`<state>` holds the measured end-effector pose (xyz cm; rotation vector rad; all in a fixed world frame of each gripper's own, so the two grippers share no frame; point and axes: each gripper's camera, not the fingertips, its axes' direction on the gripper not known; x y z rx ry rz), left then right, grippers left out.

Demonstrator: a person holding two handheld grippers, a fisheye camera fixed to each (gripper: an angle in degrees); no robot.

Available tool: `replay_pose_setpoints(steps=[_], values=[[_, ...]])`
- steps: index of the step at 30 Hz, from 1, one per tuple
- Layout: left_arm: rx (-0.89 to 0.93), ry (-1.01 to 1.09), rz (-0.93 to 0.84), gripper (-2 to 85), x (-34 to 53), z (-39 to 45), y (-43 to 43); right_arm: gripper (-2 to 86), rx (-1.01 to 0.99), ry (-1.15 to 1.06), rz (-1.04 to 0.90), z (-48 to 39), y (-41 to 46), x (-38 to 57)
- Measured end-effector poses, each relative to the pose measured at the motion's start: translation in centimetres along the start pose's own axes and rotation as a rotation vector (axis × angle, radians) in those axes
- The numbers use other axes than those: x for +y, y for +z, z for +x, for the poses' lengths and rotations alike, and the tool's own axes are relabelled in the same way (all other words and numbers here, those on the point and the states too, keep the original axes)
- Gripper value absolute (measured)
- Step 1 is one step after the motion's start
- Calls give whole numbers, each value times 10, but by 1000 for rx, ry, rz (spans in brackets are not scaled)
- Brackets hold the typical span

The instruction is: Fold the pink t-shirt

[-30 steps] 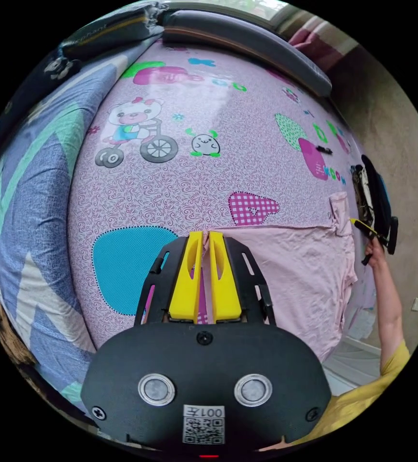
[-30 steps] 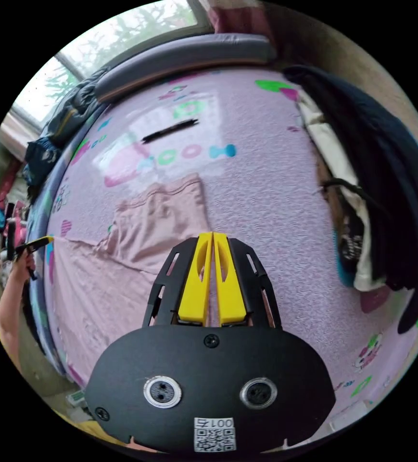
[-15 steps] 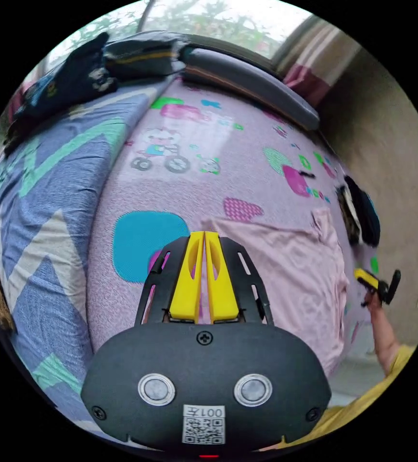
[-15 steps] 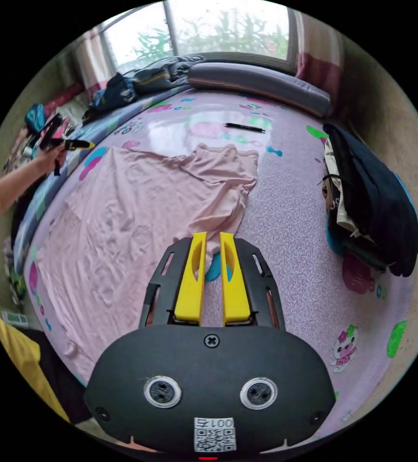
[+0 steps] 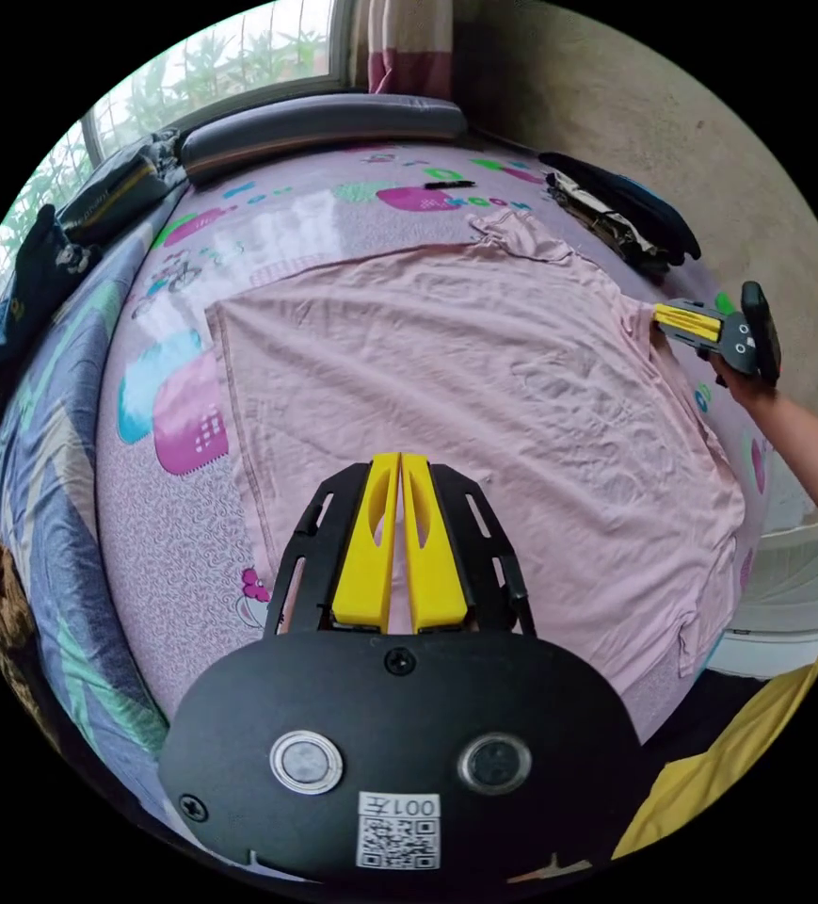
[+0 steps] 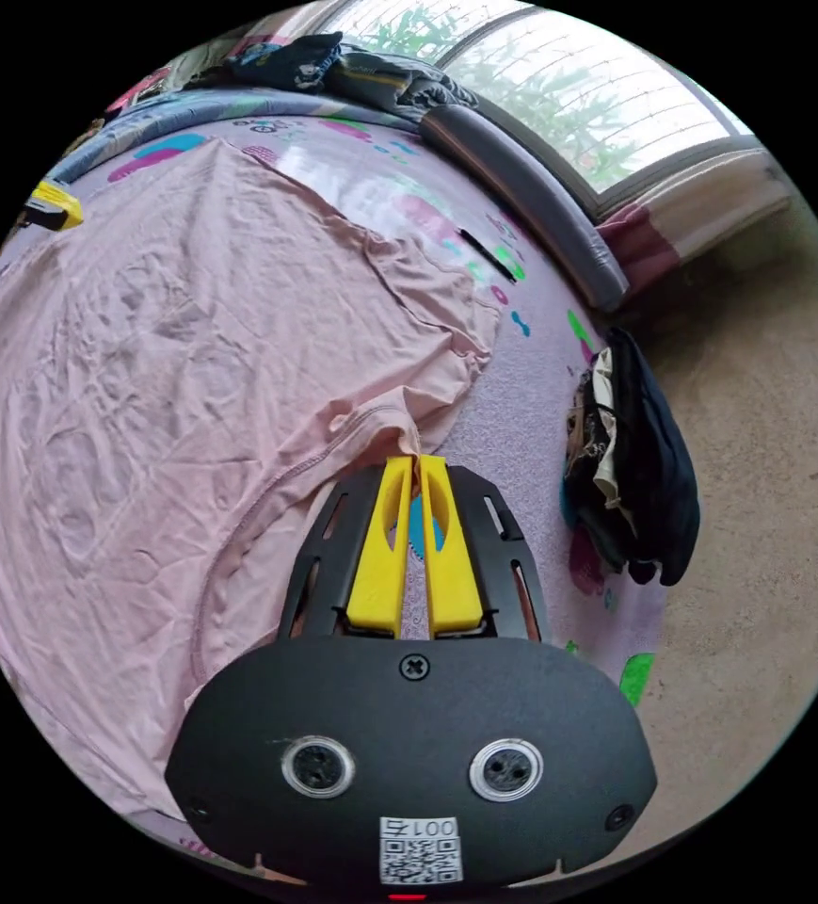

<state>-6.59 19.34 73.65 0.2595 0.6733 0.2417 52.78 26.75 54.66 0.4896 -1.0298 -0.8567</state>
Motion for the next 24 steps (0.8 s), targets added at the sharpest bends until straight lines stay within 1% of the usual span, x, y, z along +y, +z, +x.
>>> replay_pose_setpoints(steps=[3,5,7,10,12,14,17,19,21,24], values=[[-22,-34,-59,-13,7,-6,11,13,-92,146,10,38,-6,24],[-11,-28,-59,-13,10,-8,11,10,-212,324,-16,81,5,51],[-14,-9,-68,-13,12,-7,12,10,-289,443,-20,109,13,71],[4,-24,-72,-13,16,-11,14,12,-318,500,-53,127,21,91],[29,-50,-70,-14,20,-15,15,14,-377,550,-57,137,23,103],[55,-69,-71,-15,22,-20,16,20,-472,654,-31,154,20,126],[92,-97,-60,-16,30,-29,18,22,-559,774,11,173,7,166],[79,-147,-52,-16,39,-38,13,21,-588,817,18,179,-6,191],[76,-185,-24,-16,48,-43,4,21,-611,787,18,177,-23,211],[98,-199,-1,-16,66,-39,-12,28,-640,653,-37,153,-51,229]])
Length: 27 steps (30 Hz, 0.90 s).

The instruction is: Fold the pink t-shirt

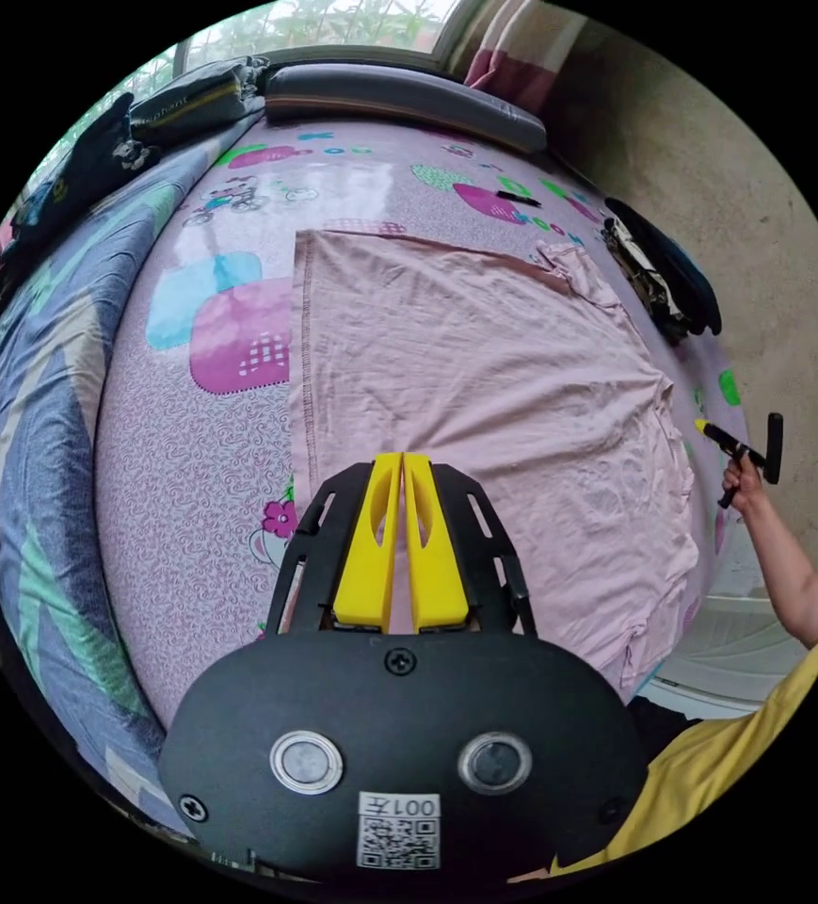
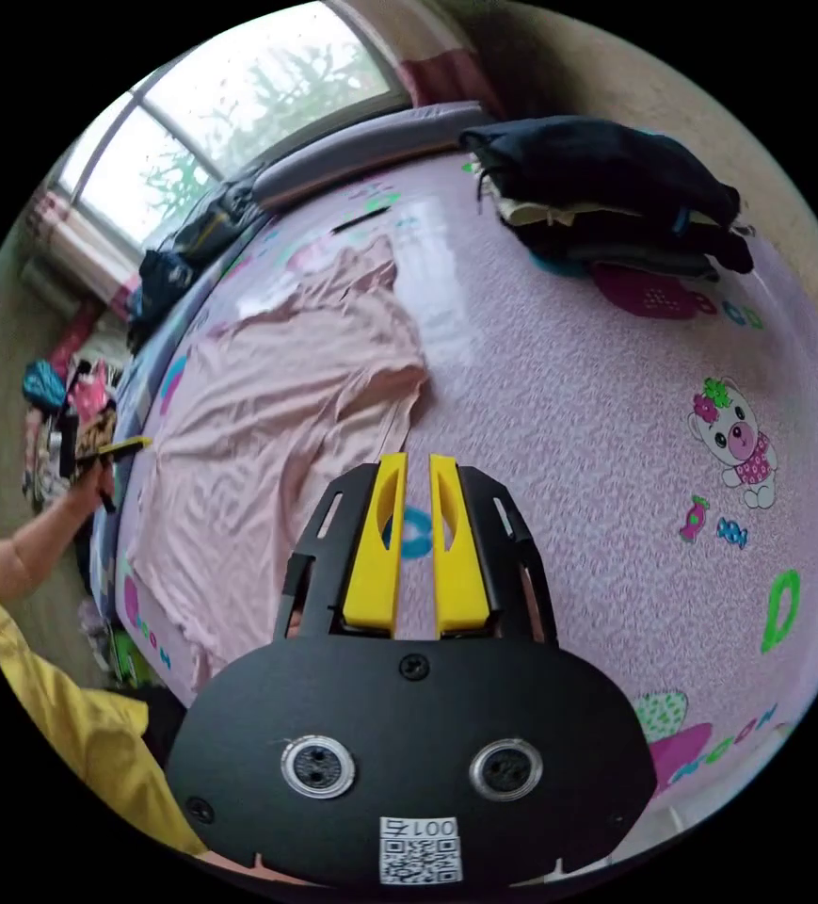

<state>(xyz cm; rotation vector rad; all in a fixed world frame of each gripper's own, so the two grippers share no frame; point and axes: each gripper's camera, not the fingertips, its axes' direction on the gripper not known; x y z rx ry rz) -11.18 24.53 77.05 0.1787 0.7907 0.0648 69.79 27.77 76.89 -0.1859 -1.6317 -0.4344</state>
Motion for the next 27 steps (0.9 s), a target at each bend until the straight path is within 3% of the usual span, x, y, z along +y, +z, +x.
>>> replay_pose_setpoints(steps=[5,10,19,27], values=[[-44,79,-14,-16,48,36,-4,51,139,-136,-105,-49,2,57],[-94,200,-24,-16,99,79,10,53,228,-110,-96,-68,10,87],[-69,159,-135,-16,133,71,54,24,346,-44,-87,-54,25,103],[23,109,-105,-14,147,48,68,7,100,173,20,26,-16,129]])
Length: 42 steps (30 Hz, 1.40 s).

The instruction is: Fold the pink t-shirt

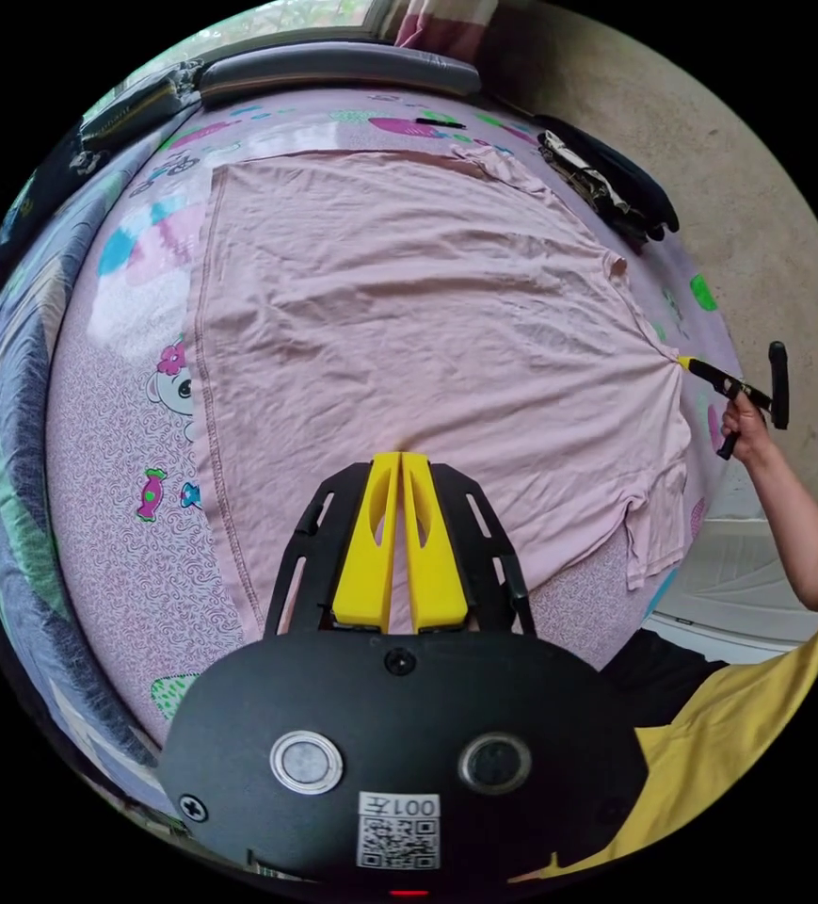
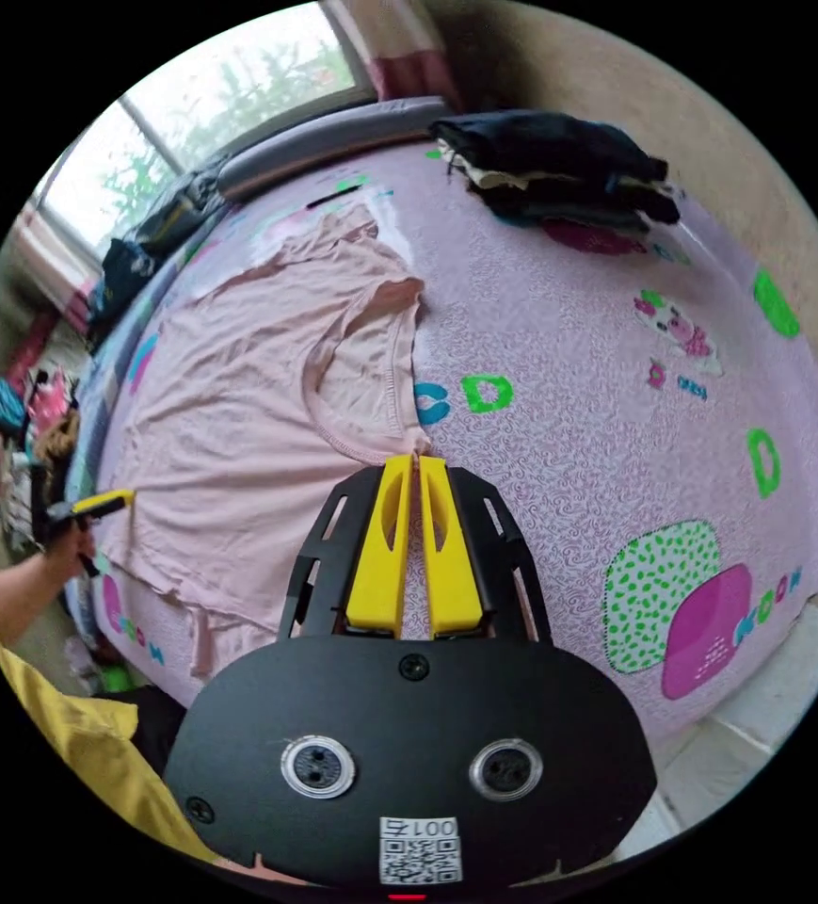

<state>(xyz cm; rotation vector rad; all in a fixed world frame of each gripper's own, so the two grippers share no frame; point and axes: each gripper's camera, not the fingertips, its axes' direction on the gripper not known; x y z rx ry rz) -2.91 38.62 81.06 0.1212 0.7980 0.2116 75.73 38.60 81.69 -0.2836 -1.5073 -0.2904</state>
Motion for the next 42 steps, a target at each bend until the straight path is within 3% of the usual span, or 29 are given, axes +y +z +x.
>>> replay_pose_setpoints(steps=[9,12,17,20,25,31,38,42], values=[[-39,53,-52,-16,5,1,13,3,-169,187,34,49,1,37],[-47,134,-43,-16,16,9,5,1,-176,114,22,33,-17,77],[-58,246,-72,-16,38,18,9,0,-131,-113,-154,-37,5,164],[-57,447,-59,-16,47,56,11,-1,-74,-162,-210,-64,30,198],[122,848,-49,-16,69,164,36,-2,-15,-177,-203,-82,48,230],[184,1066,-83,-16,96,248,77,-2,75,-345,-280,-102,70,262],[83,1075,-223,-16,121,267,117,-1,50,-506,-283,-116,126,287],[96,965,-242,-15,122,271,123,-1,16,-519,-280,-108,140,308]])
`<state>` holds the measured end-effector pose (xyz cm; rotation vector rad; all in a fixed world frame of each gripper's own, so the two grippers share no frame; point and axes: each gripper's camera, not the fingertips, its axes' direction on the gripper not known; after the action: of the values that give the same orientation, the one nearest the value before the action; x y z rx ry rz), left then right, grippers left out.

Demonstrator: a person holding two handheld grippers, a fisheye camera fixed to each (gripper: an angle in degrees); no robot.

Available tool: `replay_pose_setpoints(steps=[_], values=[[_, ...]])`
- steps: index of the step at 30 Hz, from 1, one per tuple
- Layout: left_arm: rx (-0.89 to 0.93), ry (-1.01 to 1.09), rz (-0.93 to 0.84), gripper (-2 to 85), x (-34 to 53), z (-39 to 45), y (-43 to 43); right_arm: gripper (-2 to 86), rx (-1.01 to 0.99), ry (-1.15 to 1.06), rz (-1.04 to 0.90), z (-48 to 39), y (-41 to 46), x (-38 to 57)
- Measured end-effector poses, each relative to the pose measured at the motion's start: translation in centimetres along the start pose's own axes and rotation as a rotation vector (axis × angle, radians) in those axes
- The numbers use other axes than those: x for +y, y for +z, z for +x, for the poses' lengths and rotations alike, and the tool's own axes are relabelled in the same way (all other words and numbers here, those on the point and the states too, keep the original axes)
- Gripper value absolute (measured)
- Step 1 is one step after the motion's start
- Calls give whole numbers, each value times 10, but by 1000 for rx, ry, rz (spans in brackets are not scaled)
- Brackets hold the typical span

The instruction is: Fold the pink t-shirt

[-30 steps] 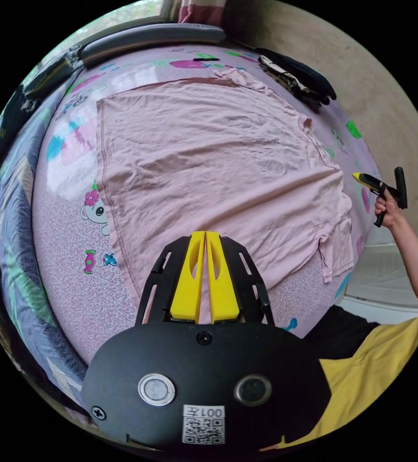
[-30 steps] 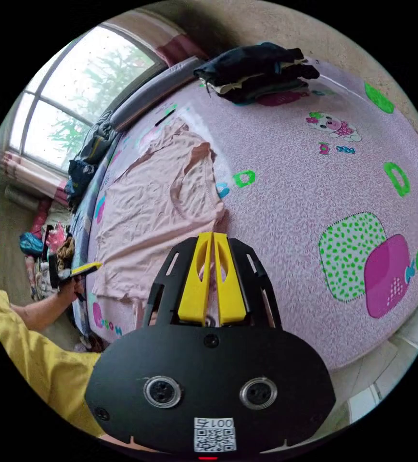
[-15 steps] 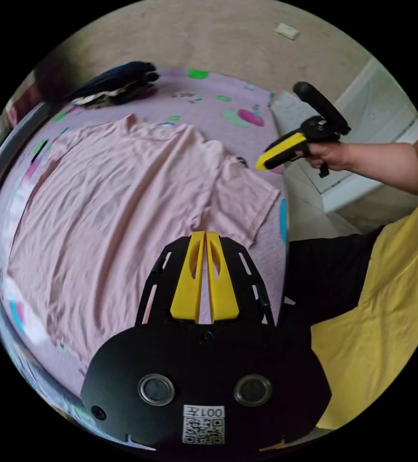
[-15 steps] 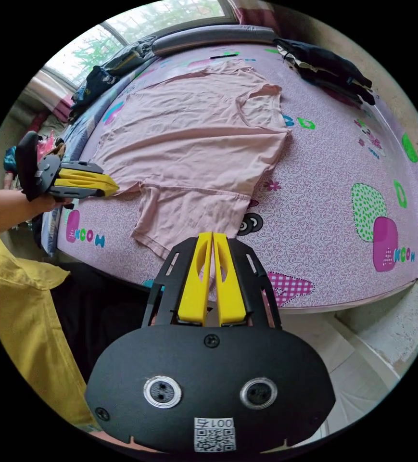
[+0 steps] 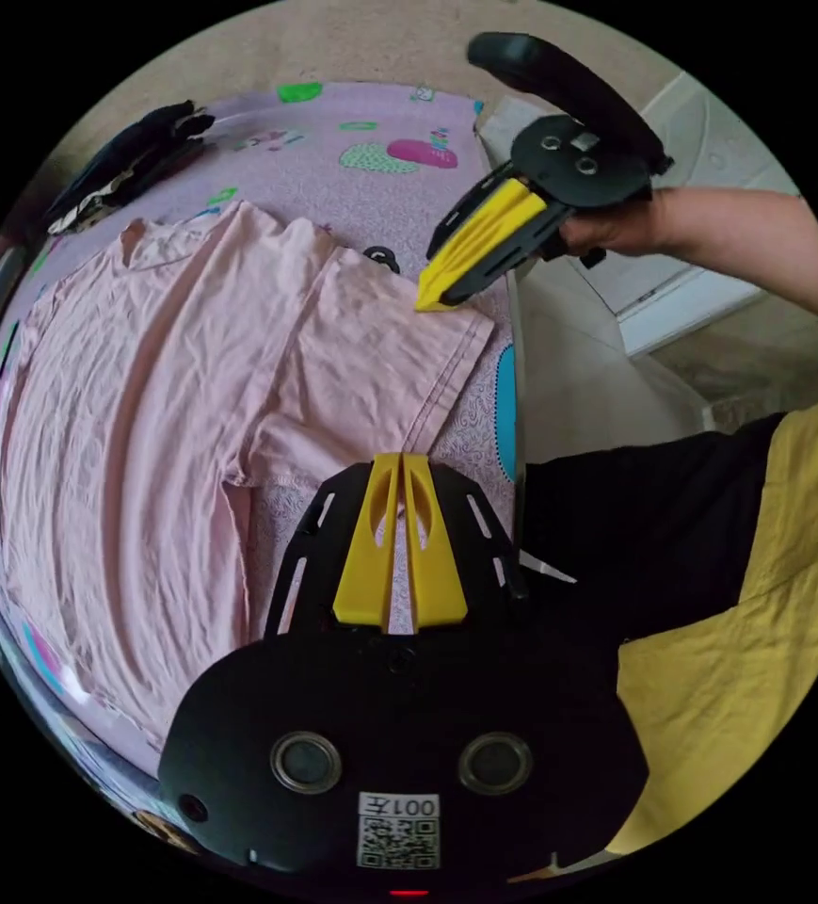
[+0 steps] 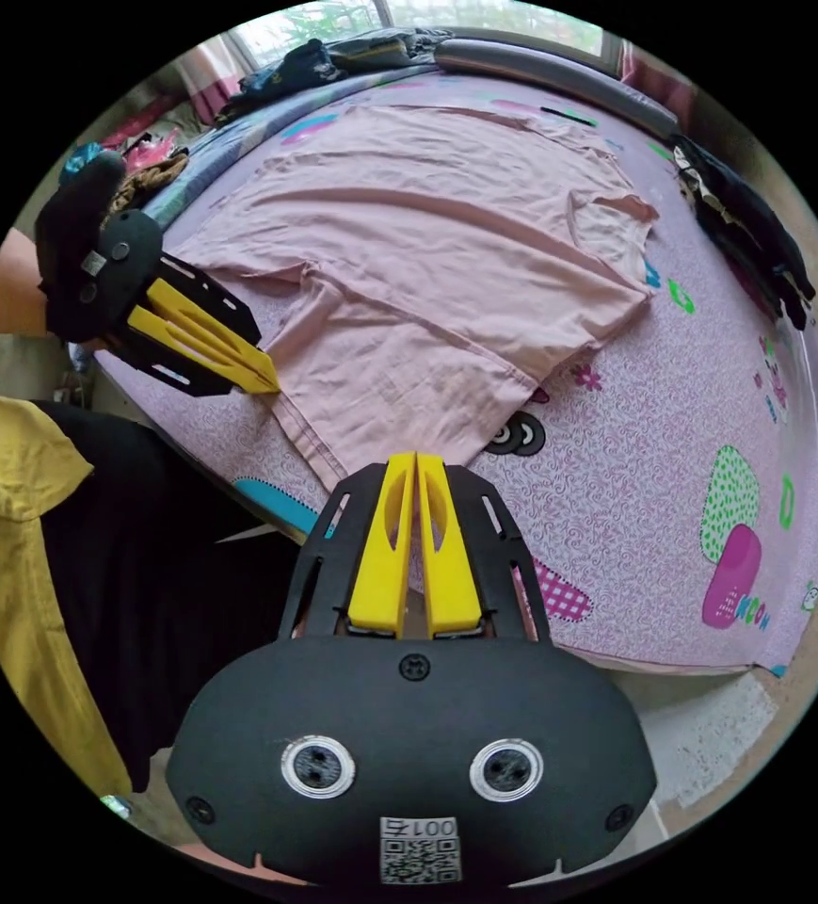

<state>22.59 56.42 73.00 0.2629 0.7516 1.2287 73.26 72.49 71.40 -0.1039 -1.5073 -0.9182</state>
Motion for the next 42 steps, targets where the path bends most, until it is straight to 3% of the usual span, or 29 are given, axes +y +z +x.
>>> replay_pose_setpoints(steps=[4,12,16,22,27,36,40,42], values=[[76,-141,-11,-16,-9,-3,5,-1,-20,-29,-33,-4,14,21],[64,-195,14,-16,-26,9,-6,-1,-46,-64,-12,-4,20,11],[-33,-311,88,-16,0,-3,-36,-1,-119,-108,139,-6,4,-30],[-247,-577,27,-16,59,-67,-58,-1,-110,-255,111,-41,37,-94],[-280,-714,17,-16,84,-113,-70,-1,-119,-288,30,-57,68,-117],[-346,-730,-16,-16,95,-137,-80,-1,-24,-235,25,-40,57,-128],[-328,-715,5,-16,101,-144,-90,0,43,-288,-116,-43,73,-131],[-323,-710,0,-16,99,-148,-95,0,45,-287,-92,-43,70,-136]])
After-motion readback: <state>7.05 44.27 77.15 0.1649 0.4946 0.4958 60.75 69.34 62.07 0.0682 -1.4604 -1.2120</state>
